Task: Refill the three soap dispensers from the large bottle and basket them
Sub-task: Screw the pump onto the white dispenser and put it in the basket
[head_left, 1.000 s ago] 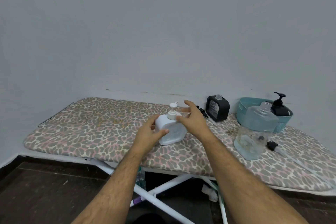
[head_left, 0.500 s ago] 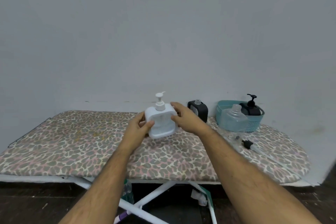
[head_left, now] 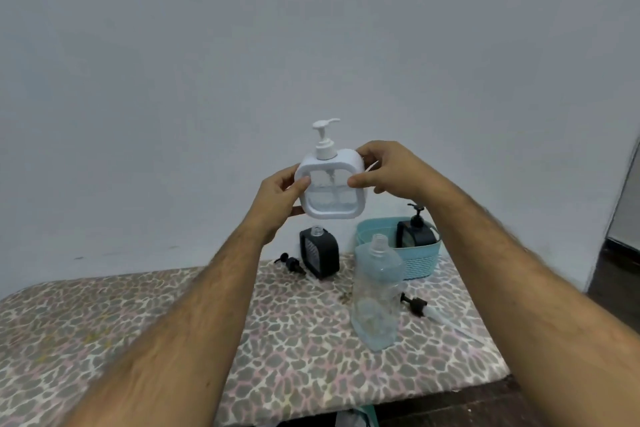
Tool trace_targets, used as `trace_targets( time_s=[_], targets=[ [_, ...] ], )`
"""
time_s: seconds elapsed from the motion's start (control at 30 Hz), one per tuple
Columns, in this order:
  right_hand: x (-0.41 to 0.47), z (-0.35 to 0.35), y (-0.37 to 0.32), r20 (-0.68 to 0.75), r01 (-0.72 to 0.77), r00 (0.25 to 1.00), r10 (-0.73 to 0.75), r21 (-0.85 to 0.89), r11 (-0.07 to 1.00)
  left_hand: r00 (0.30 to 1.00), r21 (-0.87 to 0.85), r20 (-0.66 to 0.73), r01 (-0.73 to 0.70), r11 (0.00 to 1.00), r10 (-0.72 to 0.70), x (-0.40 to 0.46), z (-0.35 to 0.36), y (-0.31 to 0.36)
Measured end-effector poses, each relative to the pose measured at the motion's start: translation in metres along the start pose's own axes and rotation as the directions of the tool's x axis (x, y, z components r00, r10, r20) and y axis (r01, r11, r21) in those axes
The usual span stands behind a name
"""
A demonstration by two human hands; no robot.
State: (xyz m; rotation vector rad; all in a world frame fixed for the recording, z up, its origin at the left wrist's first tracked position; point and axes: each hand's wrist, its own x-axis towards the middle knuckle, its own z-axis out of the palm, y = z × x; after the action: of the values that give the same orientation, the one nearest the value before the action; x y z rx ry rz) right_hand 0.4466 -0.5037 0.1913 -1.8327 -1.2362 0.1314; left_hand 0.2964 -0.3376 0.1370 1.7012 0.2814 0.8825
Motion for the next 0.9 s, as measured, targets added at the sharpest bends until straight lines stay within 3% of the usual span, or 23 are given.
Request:
trace_targets(
  time_s=[0.2, 0.37, 0.63, 0.9],
  targets=[
    [0.004, -0.013, 0.064, -0.223, -0.074, 0.971, 0.081, 0.043, 0.996, 0.997, 0.038, -0.041, 0.072, 0.997, -0.07, 0.059, 0.059, -0.03],
    [0.006, -0.001, 0.118, -0.314, -0.164, 0.933, 0.177, 0.069, 0.984, 0.995, 0.112, -0.046, 0.096, 0.989, -0.091, 0.09, 0.088, -0.071],
    [0.016, 0.028, 0.171, -0.446, -0.301, 0.853, 0.273, 0.008, 0.954, 0.938, 0.084, 0.242, 0.234, 0.969, -0.248, 0.12, 0.116, -0.126],
    [0.021, 0.051, 0.194, -0.459, -0.397, 0.841, 0.288, -0.161, 0.904, 0.891, 0.15, 0.317, 0.29, 0.945, -0.324, 0.129, 0.139, -0.169]
  ],
)
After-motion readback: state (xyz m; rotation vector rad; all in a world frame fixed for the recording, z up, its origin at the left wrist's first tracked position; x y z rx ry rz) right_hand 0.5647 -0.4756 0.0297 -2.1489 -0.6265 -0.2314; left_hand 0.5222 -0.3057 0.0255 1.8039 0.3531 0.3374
